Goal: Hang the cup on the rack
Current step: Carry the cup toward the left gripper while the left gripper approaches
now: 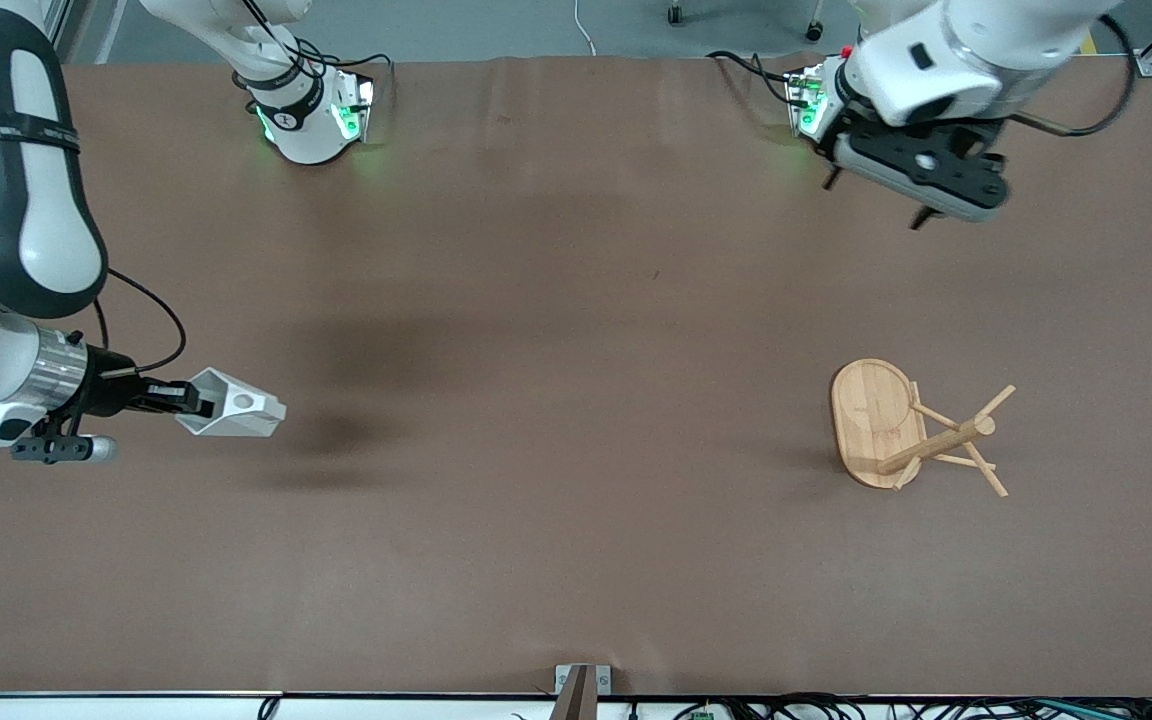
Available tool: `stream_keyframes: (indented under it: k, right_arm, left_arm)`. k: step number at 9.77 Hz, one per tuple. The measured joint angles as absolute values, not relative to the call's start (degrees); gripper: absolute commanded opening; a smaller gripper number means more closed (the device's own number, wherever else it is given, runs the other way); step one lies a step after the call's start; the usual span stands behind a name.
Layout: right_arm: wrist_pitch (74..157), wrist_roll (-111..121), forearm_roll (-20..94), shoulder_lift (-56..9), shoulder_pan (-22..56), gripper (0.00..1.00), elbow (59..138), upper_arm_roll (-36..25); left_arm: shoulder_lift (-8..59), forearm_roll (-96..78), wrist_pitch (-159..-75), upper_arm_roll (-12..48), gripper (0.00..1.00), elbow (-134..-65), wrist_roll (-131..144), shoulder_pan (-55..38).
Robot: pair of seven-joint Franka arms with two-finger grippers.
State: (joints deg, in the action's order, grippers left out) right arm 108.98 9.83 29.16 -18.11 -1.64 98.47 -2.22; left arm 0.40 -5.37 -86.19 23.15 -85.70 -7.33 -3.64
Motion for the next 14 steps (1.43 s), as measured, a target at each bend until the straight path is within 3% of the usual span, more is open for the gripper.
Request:
stream_keyframes:
  k: [6,14]
  right_arm:
    - [99.3,16.1,58.4,-18.4,6.9,0.00,100.6,-0.4]
    - [94.7,18.4,75.4,-17.1,16.3,0.00,105.0,-0.3]
  left_arm:
    - [7.4,-8.7,-102.9,40.5,1.00,-85.5,-12.8,-4.4]
    - [18.4,-3.0,-115.6,41.2,1.00,-82.1,-14.4,-14.1]
